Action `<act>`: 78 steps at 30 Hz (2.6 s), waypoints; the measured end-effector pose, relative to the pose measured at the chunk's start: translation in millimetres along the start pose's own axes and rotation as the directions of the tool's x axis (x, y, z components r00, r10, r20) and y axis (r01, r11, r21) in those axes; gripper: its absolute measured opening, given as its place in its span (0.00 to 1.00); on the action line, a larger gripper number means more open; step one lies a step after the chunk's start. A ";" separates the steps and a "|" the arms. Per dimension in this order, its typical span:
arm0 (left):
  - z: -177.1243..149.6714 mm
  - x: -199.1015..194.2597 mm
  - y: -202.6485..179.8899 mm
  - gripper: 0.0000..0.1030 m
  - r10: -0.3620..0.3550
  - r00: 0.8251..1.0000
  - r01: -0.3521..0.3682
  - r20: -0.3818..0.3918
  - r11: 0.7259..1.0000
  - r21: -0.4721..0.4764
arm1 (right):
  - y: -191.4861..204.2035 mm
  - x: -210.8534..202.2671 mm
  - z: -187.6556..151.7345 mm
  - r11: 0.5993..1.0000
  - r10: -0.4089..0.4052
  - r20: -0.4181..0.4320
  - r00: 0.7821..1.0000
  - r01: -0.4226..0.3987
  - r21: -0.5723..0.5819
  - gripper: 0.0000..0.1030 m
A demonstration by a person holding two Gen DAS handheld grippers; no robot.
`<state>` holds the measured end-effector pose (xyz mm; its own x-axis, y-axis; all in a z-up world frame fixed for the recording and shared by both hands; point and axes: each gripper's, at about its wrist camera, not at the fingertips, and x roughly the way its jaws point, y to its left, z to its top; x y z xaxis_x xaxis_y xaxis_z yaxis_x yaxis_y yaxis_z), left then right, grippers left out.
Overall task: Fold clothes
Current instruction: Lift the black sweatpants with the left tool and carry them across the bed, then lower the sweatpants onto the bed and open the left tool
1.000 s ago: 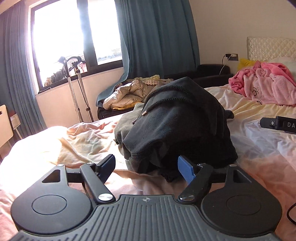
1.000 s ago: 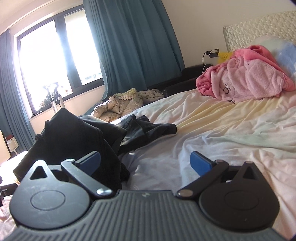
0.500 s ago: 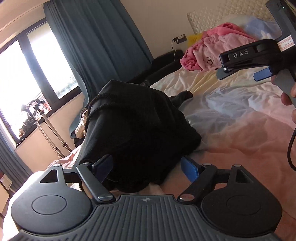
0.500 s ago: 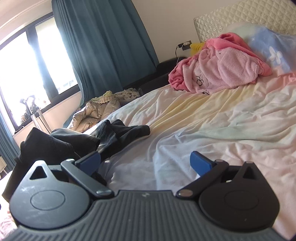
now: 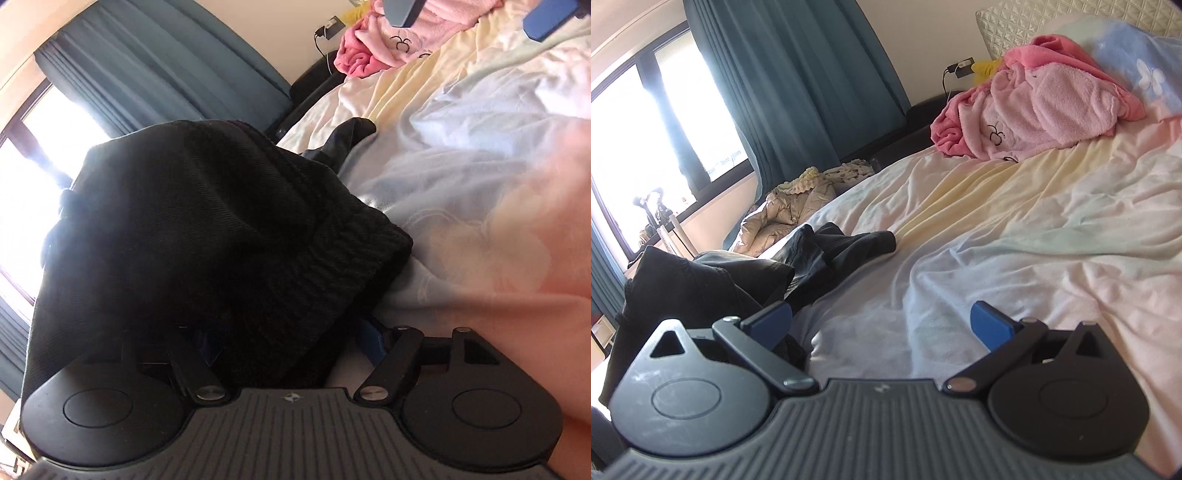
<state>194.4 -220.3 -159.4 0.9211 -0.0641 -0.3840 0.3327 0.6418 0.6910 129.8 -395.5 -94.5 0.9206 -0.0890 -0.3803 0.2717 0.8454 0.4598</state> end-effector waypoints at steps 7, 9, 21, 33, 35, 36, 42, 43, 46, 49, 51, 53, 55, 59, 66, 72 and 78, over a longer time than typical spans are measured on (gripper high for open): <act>-1.1 -0.2 17.3 0.74 -0.077 0.995 0.081 0.066 0.995 -0.061 | -1.6 2.9 0.8 1.000 0.008 0.011 1.000 -0.008 0.024 1.00; -1.3 -2.4 24.4 0.63 -0.067 0.994 0.076 0.086 0.991 -0.110 | 0.9 5.6 -1.1 1.000 0.011 -0.002 1.000 -0.011 0.014 1.00; 19.2 -29.8 114.4 0.10 0.094 0.979 -0.007 0.180 0.901 -0.434 | 9.8 16.4 -17.9 0.999 0.033 -0.053 0.998 -0.034 -0.031 1.00; -17.6 -84.9 398.9 0.09 0.359 0.932 -0.141 0.050 0.487 -0.862 | 33.0 28.5 -52.7 0.984 0.059 -0.102 0.993 -0.075 -0.161 1.00; -47.7 -79.6 432.8 0.09 0.388 0.921 -0.185 -0.015 0.406 -0.895 | 40.1 29.1 -56.9 0.977 0.061 -0.106 0.992 -0.081 -0.197 1.00; -63.7 -76.3 449.6 0.09 0.402 0.914 -0.210 -0.051 0.362 -0.908 | 43.6 29.5 -59.1 0.973 0.062 -0.108 0.992 -0.085 -0.216 1.00; -200.3 -22.8 511.3 0.09 0.363 0.856 -0.446 -0.369 0.157 -0.881 | 67.4 34.7 -70.4 0.941 0.079 -0.124 0.989 -0.115 -0.320 1.00; -224.5 -10.5 515.5 0.09 0.319 0.852 -0.470 -0.414 0.121 -0.874 | 74.1 36.8 -73.5 0.929 0.084 -0.125 0.989 -0.123 -0.348 1.00; -300.5 -0.2 525.7 0.09 0.209 0.846 -0.499 -0.490 -0.011 -0.867 | 91.0 41.0 -84.2 0.888 0.101 -0.147 0.984 -0.156 -0.432 1.00; -347.5 -8.9 523.4 0.11 0.175 0.853 -0.477 -0.492 -0.123 -0.870 | 102.2 46.9 -93.0 0.856 0.104 -0.169 0.980 -0.175 -0.487 1.00; -360.8 -13.2 525.3 0.14 0.125 0.859 -0.471 -0.496 -0.183 -0.863 | 106.0 49.9 -96.0 0.849 0.104 -0.179 0.978 -0.181 -0.497 1.00; -367.3 -19.8 524.6 0.20 0.090 0.860 -0.476 -0.502 -0.209 -0.854 | 108.0 52.4 -97.8 0.846 0.102 -0.186 0.977 -0.184 -0.501 1.00; -364.6 -32.9 521.1 0.40 0.050 0.876 -0.464 -0.480 -0.186 -0.866 | 107.5 52.5 -97.4 0.849 0.099 -0.186 0.977 -0.181 -0.496 1.00; -342.0 -78.7 499.3 0.54 0.057 0.888 -0.443 -0.457 -0.167 -0.881 | 107.1 46.1 -95.1 0.856 0.109 -0.169 0.980 -0.179 -0.484 1.00; -273.6 -148.2 427.0 0.63 0.057 0.941 -0.320 -0.333 -0.172 -0.932 | 110.4 21.2 -80.6 0.872 0.195 -0.145 0.970 -0.239 -0.427 1.00; -209.4 -160.1 353.0 0.64 0.007 0.977 -0.208 -0.211 -0.138 -0.968 | 111.1 -2.2 -71.1 0.872 0.225 -0.109 0.968 -0.250 -0.421 1.00; -217.1 -133.1 304.8 0.64 -0.156 0.976 -0.188 -0.151 -0.259 -0.948 | 107.6 -8.5 -64.4 0.878 0.240 -0.090 0.967 -0.256 -0.404 1.00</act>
<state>129.2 149.8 -30.7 0.8165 -0.0477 -0.5753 -0.4506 0.5702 -0.6869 133.1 -269.8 -93.5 0.9298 0.1645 -0.3292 -0.1106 0.9781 0.1765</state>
